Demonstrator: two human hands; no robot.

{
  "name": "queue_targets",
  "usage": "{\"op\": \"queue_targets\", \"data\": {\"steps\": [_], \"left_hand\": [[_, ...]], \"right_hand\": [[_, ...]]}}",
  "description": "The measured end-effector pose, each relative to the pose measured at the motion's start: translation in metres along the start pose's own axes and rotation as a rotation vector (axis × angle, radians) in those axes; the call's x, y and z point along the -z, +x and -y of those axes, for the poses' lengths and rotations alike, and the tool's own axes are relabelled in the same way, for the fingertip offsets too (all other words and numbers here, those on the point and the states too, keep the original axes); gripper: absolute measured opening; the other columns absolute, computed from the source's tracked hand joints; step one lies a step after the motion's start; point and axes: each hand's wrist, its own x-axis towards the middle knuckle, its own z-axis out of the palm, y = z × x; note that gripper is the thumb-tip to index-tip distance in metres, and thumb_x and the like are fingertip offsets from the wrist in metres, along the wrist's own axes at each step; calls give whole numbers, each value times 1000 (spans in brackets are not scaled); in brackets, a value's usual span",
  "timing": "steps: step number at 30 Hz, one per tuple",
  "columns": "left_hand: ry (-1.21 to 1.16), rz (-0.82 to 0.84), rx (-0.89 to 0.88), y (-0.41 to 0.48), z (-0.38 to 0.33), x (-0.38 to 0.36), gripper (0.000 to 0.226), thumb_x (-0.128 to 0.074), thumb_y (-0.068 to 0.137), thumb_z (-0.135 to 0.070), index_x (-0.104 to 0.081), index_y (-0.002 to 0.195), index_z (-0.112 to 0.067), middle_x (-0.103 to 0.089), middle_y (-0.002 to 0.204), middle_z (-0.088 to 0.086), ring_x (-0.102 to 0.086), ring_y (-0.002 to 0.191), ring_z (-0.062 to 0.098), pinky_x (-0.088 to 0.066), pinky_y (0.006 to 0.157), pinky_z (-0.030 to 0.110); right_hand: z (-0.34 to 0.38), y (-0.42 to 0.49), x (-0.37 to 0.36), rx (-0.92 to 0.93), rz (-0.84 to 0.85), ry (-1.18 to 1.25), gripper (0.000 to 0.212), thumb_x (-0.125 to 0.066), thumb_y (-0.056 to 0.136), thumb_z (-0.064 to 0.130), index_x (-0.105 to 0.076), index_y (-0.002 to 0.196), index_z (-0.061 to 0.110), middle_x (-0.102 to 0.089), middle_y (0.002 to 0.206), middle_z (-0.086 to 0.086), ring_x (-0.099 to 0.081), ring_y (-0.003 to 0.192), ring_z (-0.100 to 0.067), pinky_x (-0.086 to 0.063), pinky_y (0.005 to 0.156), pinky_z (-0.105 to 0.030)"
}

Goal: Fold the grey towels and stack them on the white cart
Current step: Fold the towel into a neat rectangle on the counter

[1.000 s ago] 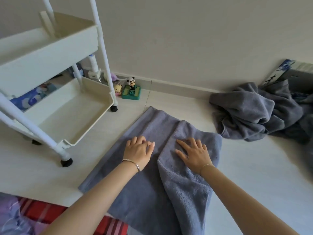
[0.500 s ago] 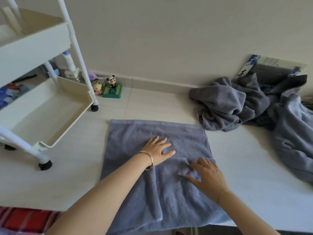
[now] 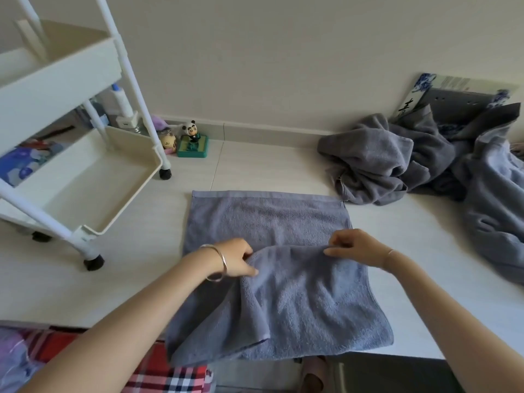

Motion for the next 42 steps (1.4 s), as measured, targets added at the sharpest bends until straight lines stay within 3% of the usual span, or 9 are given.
{"op": "queue_targets", "data": {"steps": [3, 8, 13, 20, 27, 31, 34, 39, 42], "left_hand": [[-417, 45, -71, -3, 3, 31, 24, -67, 85, -35, -57, 76, -15, -45, 66, -4, -39, 60, 7, -29, 58, 21], [-720, -284, 181, 14, 26, 37, 47, -46, 96, -41, -52, 130, -9, -51, 131, 4, -45, 126, 21, -29, 100, 23], [-917, -272, 305, -3, 56, 7, 84, -28, 69, -87, -62, 87, -12, -62, 93, 13, -56, 83, 21, -45, 77, 33], [-397, -491, 101, -22, 57, -40, 97, -80, 56, -59, -31, 131, -22, -40, 125, -10, -46, 111, 10, -41, 95, 27], [175, -990, 17, -36, 69, -96, 62, -88, 55, -19, -50, 102, -7, -65, 75, 9, -62, 51, 28, -39, 32, 26], [-435, -861, 52, -38, 79, -69, 13, -67, 84, -10, -55, 83, -9, -59, 64, 8, -56, 56, 29, -40, 51, 29], [-993, -631, 256, -41, 98, -55, 23, -60, 90, -31, -65, 91, -8, -69, 90, 12, -65, 90, 29, -49, 81, 35], [-842, -366, 298, -70, 106, -74, 50, -81, 66, -45, -57, 99, -15, -67, 93, 0, -65, 87, 14, -50, 80, 27], [-462, -462, 342, -87, 104, -86, 42, -77, 71, -44, -51, 97, -24, -63, 89, -5, -61, 81, 14, -46, 72, 25]], "right_hand": [[2, 5, 23, -42, -81, 129, 18, -79, 74, 28, -67, 70, 15, -61, 64, 3, -50, 62, -6, -39, 63, -20], [-15, 29, 21, -164, -365, -69, 22, -78, 71, 40, -65, 72, 22, -64, 71, 0, -59, 69, -18, -48, 66, -28], [-36, 20, 7, -288, -392, 30, 37, -80, 72, 35, -62, 97, 14, -61, 93, -8, -56, 87, -23, -40, 73, -28], [-40, 3, -11, -332, -481, 573, 31, -77, 76, 17, -65, 101, 3, -67, 92, -13, -61, 85, -25, -49, 68, -28], [-42, -23, -35, -311, -502, 321, 30, -71, 82, 27, -64, 76, -2, -64, 70, -10, -56, 67, -24, -43, 63, -34], [-35, -27, -28, -250, -574, 318, 37, -66, 87, 28, -58, 70, -3, -58, 64, -11, -50, 62, -22, -40, 59, -33], [-30, -26, -24, -276, -562, 415, 35, -65, 87, 32, -62, 76, 0, -62, 71, -11, -54, 68, -23, -43, 65, -33], [-26, -46, -35, -344, -404, 374, 24, -64, 87, 35, -65, 81, 12, -67, 82, -7, -61, 77, -23, -49, 66, -31], [-27, -68, -42, -380, -309, 371, 27, -61, 87, 40, -61, 93, 14, -64, 90, -3, -61, 86, -27, -50, 77, -34]]}}
